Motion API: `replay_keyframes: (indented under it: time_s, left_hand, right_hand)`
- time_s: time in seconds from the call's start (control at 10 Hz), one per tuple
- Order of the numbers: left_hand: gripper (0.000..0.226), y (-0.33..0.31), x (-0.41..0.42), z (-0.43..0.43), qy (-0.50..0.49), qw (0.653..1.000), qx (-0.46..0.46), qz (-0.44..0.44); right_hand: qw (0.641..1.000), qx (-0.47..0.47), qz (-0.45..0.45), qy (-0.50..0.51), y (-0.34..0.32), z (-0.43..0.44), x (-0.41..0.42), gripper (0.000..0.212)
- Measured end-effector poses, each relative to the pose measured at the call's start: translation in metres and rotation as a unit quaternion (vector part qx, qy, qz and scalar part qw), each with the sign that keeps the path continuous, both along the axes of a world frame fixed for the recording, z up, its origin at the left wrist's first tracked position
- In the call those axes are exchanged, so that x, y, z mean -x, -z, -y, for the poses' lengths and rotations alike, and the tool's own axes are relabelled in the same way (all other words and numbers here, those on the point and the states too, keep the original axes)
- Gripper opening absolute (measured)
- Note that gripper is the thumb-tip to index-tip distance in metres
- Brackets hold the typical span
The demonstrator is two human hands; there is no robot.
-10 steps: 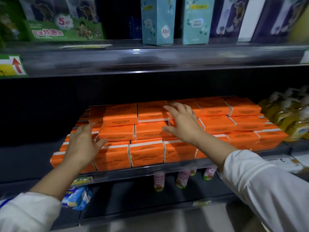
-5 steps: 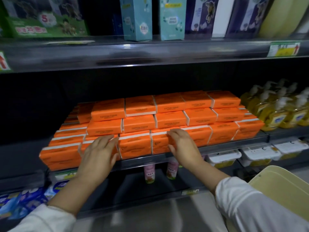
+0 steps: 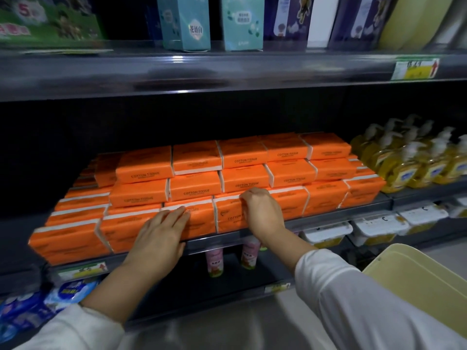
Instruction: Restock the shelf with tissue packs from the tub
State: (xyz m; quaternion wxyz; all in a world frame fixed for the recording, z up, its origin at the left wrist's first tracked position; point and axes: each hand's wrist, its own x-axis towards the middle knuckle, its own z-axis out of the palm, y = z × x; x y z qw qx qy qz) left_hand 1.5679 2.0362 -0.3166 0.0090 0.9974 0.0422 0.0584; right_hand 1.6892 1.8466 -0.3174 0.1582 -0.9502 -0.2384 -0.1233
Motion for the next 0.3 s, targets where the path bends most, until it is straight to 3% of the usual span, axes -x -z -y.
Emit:
replay_keyframes:
  time_s: [0.3]
  left_hand:
    - [0.061, -0.031, 0.014, 0.009, 0.004, 1.0, -0.024, -0.01]
  right_hand:
    - [0.997, -0.01, -0.041, -0.066, -0.033, 0.03, 0.023, 0.04]
